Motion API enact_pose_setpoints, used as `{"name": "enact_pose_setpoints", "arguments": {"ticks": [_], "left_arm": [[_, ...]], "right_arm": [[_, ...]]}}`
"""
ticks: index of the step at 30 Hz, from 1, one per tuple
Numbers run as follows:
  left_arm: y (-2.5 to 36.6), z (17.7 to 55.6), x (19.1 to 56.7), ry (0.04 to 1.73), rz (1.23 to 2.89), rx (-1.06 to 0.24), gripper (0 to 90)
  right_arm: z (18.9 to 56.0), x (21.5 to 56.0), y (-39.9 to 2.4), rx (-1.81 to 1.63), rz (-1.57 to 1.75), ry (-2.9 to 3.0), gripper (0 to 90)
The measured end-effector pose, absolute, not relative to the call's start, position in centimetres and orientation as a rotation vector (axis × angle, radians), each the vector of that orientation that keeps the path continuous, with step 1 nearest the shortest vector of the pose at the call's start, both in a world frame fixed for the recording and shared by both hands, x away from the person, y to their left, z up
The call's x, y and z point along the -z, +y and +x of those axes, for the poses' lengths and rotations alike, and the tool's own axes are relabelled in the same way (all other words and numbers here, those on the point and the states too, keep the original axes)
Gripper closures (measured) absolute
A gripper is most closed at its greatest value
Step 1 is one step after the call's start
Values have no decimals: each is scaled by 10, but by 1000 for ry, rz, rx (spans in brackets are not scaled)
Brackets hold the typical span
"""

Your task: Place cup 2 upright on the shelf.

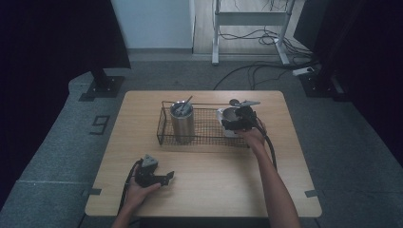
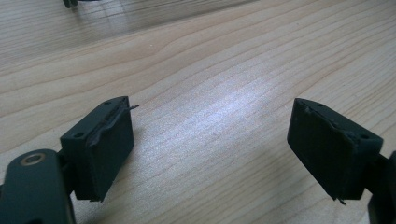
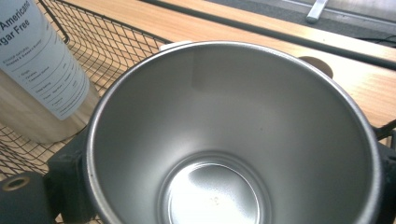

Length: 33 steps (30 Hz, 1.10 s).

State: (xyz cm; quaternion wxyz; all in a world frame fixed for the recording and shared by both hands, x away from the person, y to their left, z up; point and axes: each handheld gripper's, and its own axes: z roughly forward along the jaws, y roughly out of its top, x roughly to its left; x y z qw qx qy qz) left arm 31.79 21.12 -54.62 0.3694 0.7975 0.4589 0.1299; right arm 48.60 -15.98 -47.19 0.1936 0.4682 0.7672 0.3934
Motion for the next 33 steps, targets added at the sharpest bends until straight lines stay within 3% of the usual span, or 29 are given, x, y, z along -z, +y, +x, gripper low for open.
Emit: {"name": "enact_pose_setpoints", "arguments": {"ticks": [33], "left_arm": [[211,318,546,1180,2048,-340,148]], "right_arm": [[491,487,-147,-1002,1313,2195,65]]}}
